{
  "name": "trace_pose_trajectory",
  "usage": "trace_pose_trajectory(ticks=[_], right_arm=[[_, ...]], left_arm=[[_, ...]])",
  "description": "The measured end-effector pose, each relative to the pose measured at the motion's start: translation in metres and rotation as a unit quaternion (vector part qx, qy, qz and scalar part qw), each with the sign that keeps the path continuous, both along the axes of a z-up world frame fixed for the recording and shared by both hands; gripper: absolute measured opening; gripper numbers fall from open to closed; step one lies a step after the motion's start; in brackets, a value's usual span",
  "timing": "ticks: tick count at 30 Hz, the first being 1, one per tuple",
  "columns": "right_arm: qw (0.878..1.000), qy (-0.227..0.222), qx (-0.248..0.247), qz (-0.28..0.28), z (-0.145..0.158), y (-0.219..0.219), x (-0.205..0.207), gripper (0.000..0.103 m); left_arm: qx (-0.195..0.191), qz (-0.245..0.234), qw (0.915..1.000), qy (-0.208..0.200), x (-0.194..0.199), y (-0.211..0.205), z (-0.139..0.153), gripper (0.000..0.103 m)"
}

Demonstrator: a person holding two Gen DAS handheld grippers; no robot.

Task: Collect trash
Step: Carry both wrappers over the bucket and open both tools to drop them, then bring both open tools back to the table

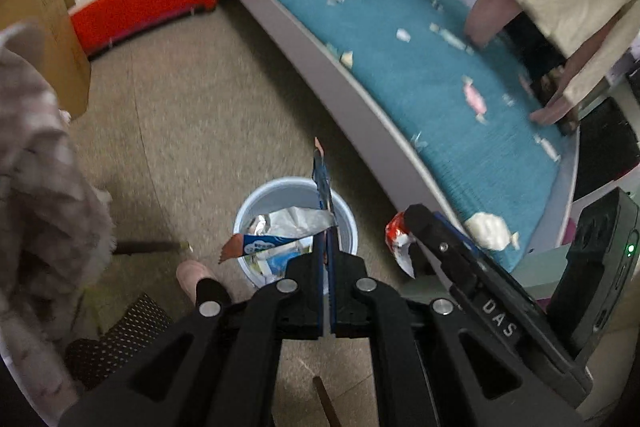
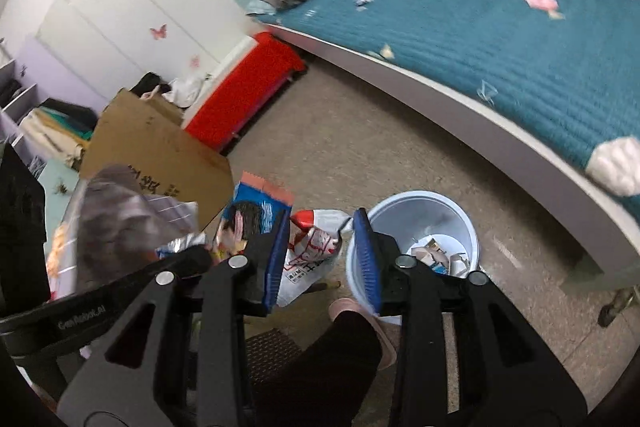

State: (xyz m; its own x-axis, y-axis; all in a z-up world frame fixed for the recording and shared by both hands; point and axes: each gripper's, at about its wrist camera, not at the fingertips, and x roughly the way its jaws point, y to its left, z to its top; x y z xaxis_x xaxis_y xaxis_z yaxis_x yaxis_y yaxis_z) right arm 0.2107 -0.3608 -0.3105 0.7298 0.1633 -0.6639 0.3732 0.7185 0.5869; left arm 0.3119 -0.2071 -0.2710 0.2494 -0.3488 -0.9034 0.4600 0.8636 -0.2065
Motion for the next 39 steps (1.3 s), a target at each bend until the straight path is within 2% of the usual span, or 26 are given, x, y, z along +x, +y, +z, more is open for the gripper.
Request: trace_pose_trajectory(ticks=[2,6,13,21,28,29,31,32,34,39], right_arm=[[1.000,0.005,0.026,-0.001,-0.022,-0.007,0.008,0.054],[0.999,0.035,0.031,-0.011,-0.051,-0.014,0.015,0.054],[0.998,0.061,0.017,-0.021,-0.069,-0.018,0.009,0.056],[0.996,0.074,0.005,-0.050,-0.078,-0.024,-0.004,0.060],[0.995,0.055,-0.005,-0.077,-0.066,-0.029,-0.016,0.061],[0.995,0.051,-0.006,-0.080,-0.063,-0.030,-0.018,0.061],[0.995,0.047,-0.007,-0.082,-0.058,-0.031,-0.021,0.061],[0.995,0.045,-0.009,-0.085,-0.055,-0.032,-0.023,0.061],[0.995,0.041,-0.008,-0.086,-0.050,-0.033,-0.027,0.061],[0.995,0.036,-0.008,-0.089,-0.040,-0.030,-0.035,0.062]], left_arm=[[0.019,0.001,0.9998,0.007,0.008,-0.007,-0.020,0.002],[0.032,0.002,0.9988,0.038,0.018,-0.014,-0.053,0.002],[0.054,-0.011,0.9954,0.079,0.024,-0.024,-0.099,0.002],[0.069,-0.018,0.9923,0.101,0.030,-0.036,-0.122,0.002],[0.062,-0.018,0.9945,0.083,0.029,-0.046,-0.113,0.008],[0.060,-0.020,0.9950,0.077,0.028,-0.047,-0.110,0.014],[0.063,-0.021,0.9955,0.068,0.026,-0.049,-0.106,0.046],[0.067,-0.017,0.9958,0.060,0.026,-0.049,-0.103,0.068],[0.064,-0.006,0.9970,0.042,0.024,-0.045,-0.095,0.070],[0.067,0.012,0.9968,0.042,0.021,-0.035,-0.082,0.070]])
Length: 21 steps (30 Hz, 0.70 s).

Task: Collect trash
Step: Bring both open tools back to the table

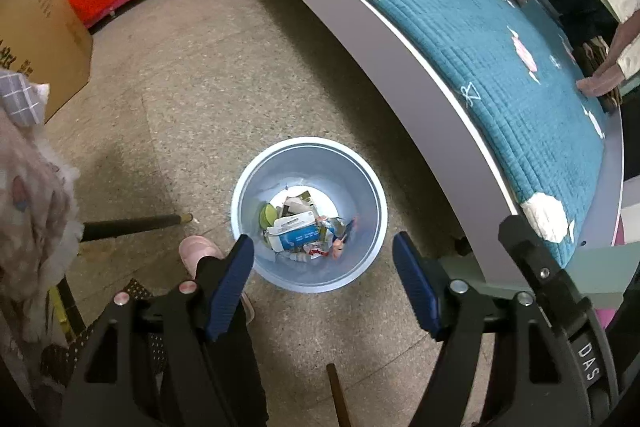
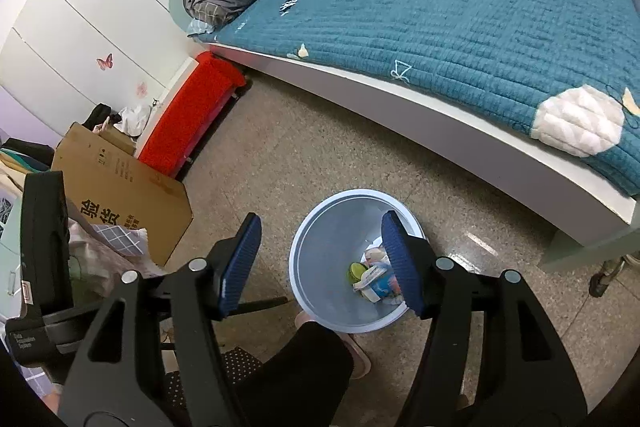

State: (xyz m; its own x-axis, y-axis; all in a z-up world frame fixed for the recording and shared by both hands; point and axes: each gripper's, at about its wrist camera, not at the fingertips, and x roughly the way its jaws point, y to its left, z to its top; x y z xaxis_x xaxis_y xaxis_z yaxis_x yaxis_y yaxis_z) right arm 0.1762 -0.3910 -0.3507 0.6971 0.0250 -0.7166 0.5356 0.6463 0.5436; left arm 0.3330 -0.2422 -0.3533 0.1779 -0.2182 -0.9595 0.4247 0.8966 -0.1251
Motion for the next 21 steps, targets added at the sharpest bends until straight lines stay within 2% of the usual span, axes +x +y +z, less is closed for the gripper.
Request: trace_pose_trajectory(ticks=[5,9,12,17,21], right_arm=[[1.000,-0.009,-0.008,0.007,0.021,0.009,-0.006,0.062],[0.999,-0.033,-0.014,0.016,0.048,0.018,-0.013,0.062],[0.997,-0.064,-0.022,0.023,0.080,0.028,-0.021,0.063],[0.992,-0.109,-0.043,0.045,0.132,0.050,-0.027,0.064],[0.985,-0.143,-0.067,0.075,0.180,0.081,-0.025,0.065]], left_arm=[[-0.008,0.019,0.9996,-0.020,-0.012,0.013,0.026,0.071],[-0.039,0.024,0.9974,-0.055,-0.026,0.025,0.065,0.071],[-0.059,0.030,0.9938,-0.089,-0.037,0.035,0.099,0.072],[-0.096,0.039,0.9840,-0.145,-0.058,0.061,0.161,0.074],[-0.128,0.057,0.9708,-0.195,-0.074,0.101,0.215,0.075]])
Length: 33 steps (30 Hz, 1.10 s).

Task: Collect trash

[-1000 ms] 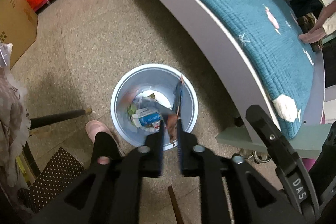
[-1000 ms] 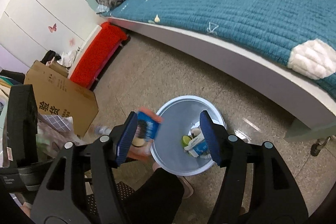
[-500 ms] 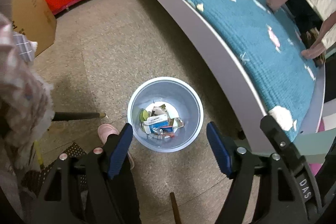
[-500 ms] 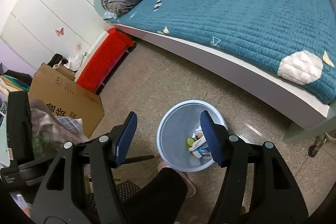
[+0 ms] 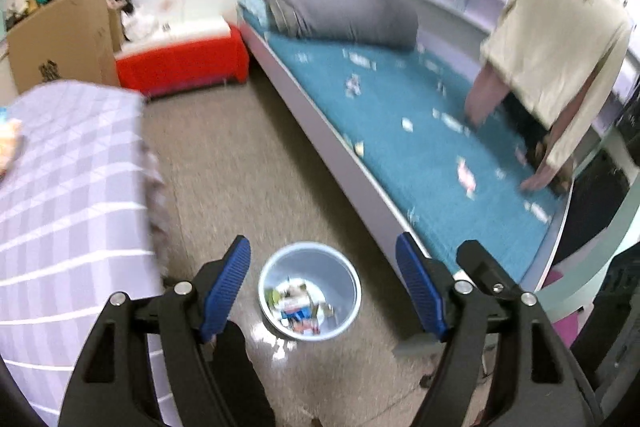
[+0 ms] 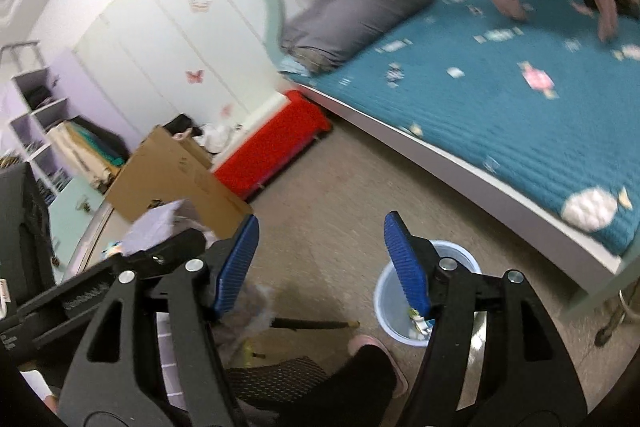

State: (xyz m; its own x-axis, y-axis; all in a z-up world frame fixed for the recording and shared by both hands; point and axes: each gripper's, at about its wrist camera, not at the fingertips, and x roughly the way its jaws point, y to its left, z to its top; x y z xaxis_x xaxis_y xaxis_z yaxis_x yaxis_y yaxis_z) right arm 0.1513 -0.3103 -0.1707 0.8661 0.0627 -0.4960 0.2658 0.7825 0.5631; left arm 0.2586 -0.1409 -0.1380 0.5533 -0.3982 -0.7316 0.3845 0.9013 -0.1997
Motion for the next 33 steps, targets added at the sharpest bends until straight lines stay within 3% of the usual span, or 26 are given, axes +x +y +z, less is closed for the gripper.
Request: trace_pose_trajectory(ticks=[6,11,15,23,27,33], right_arm=[[0.997,-0.024,-0.024,0.075,0.050,0.064,0.028,0.066],[0.987,-0.032,-0.044,0.154,0.082,0.139,0.068,0.066],[0.974,-0.026,-0.054,0.220,0.092,0.201,0.106,0.066],[0.951,0.007,-0.060,0.303,0.092,0.308,0.185,0.066],[0.943,0.030,-0.063,0.326,0.083,0.341,0.217,0.066],[0.937,0.058,-0.064,0.337,0.066,0.370,0.256,0.066]], left_arm=[[0.003,0.040,0.9977,-0.055,-0.007,0.076,0.057,0.080],[0.001,0.093,0.9940,-0.058,0.007,0.165,0.082,0.080],[0.017,0.162,0.9848,-0.060,0.024,0.245,0.090,0.080],[-0.043,0.250,0.9670,0.025,0.083,0.385,0.071,0.079],[-0.058,0.261,0.9618,0.058,0.109,0.416,0.053,0.065],[-0.074,0.264,0.9587,0.076,0.136,0.431,0.032,0.055]])
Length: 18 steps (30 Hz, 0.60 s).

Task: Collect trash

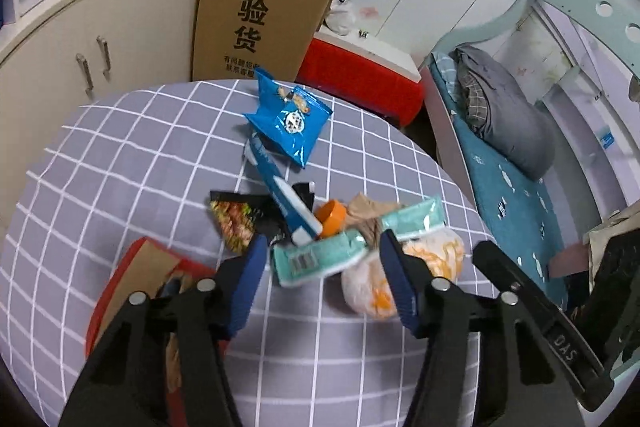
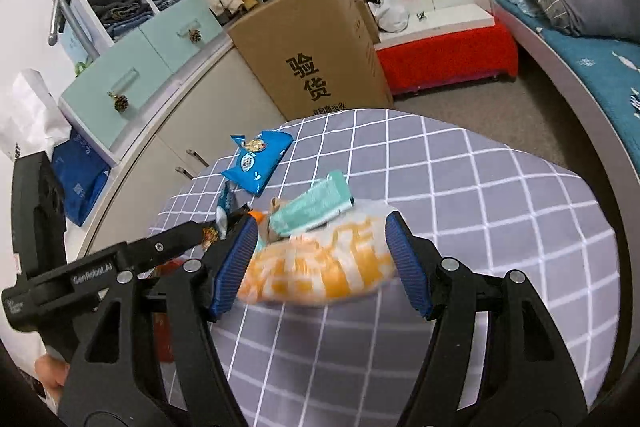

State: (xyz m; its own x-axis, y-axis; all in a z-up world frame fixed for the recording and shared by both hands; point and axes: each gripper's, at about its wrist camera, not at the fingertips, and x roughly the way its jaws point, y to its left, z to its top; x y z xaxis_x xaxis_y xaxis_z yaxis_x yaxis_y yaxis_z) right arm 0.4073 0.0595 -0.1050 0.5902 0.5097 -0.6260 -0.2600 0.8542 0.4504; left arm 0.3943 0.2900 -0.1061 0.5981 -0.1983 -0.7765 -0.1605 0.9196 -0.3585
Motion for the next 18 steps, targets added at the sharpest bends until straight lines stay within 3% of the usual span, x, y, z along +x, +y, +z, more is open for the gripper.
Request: trace_pose_trajectory(ticks=[8,10,12,13,17,18], right_arm=[[0.999,0.040,0.010,0.003,-0.021,0.010,0.039,0.066],[0.998,0.051,0.023,0.005,-0.025,0.012,0.045,0.066],[0.998,0.058,0.027,0.003,-0.027,0.014,0.048,0.066],[0.998,0.061,0.027,0.005,-0.030,0.015,0.050,0.066],[0.997,0.071,0.036,0.014,-0.035,0.019,0.056,0.064],[0.997,0.070,0.035,0.016,-0.036,0.020,0.057,0.054]], left_arm=[[-0.008,0.007,0.9996,0.024,0.032,0.002,-0.018,0.036],[-0.006,0.008,0.9996,0.027,0.035,0.004,-0.021,0.024],[-0.005,0.009,0.9995,0.030,0.037,0.003,-0.025,0.004],[-0.004,0.013,0.9995,0.029,0.036,0.004,-0.026,0.000],[-0.002,0.022,0.9996,0.020,0.030,0.007,-0.026,0.000],[0.001,0.021,0.9996,0.016,0.028,0.007,-0.025,0.000]])
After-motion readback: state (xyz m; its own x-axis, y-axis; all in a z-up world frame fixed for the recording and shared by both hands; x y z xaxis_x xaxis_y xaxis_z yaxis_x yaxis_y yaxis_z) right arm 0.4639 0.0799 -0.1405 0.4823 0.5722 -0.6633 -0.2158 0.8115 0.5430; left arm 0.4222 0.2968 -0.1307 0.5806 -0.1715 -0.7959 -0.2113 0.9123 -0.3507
